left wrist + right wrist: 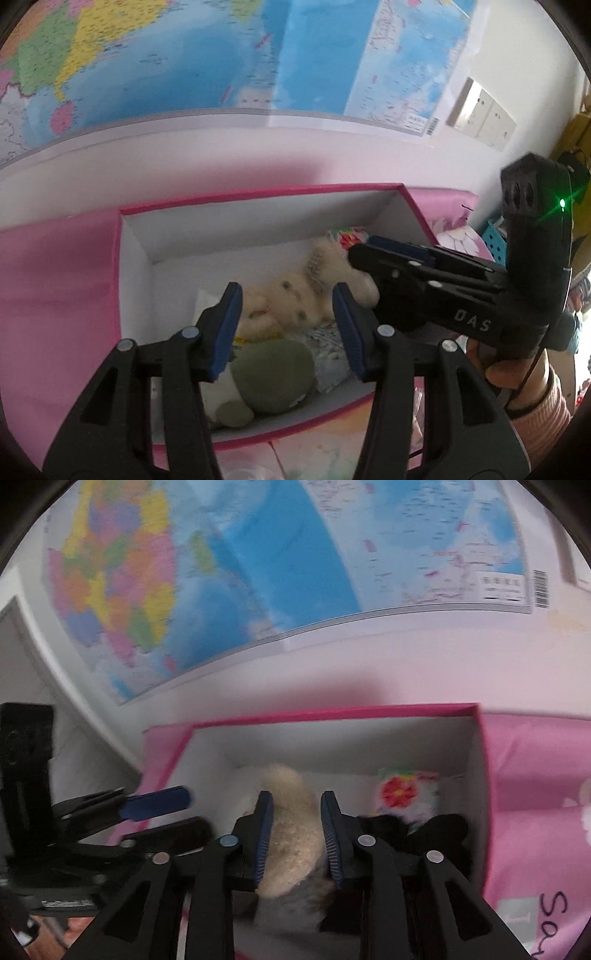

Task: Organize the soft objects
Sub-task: 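Carry the teddy bear into the pink box and release it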

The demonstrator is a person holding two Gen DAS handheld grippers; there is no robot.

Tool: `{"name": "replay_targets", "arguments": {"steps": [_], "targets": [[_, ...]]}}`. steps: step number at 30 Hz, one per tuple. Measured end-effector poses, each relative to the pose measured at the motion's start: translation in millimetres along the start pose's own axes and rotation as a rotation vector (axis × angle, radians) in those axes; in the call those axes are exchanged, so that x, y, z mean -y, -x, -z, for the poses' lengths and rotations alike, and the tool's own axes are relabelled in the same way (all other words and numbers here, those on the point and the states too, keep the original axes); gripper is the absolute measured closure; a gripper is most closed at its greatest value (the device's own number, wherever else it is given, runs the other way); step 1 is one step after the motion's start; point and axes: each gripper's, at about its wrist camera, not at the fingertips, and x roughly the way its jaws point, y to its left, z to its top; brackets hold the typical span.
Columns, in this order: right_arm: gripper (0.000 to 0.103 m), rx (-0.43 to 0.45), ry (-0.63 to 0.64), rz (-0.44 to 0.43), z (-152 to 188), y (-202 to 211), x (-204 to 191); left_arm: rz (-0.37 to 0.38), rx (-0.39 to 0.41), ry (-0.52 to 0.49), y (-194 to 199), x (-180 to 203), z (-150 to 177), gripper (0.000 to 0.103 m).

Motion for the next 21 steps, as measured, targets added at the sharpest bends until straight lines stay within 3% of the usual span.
{"name": "replay_targets", "arguments": {"steps": [7, 18, 21], "targets": [[0.066, 0.032, -0.009, -0.014, 13, 25, 6, -0.011, 0.085, -0.032, 30, -1, 15, 0.050], [0.058, 0.062, 0.069, -0.193, 46, 105, -18, 0.027, 0.195, -0.128, 101, 16, 73, 0.049], [0.053, 0.075, 0.103, -0.219, 57, 127, -29, 0.038, 0.202, -0.147, 113, 21, 90, 0.044]]}}
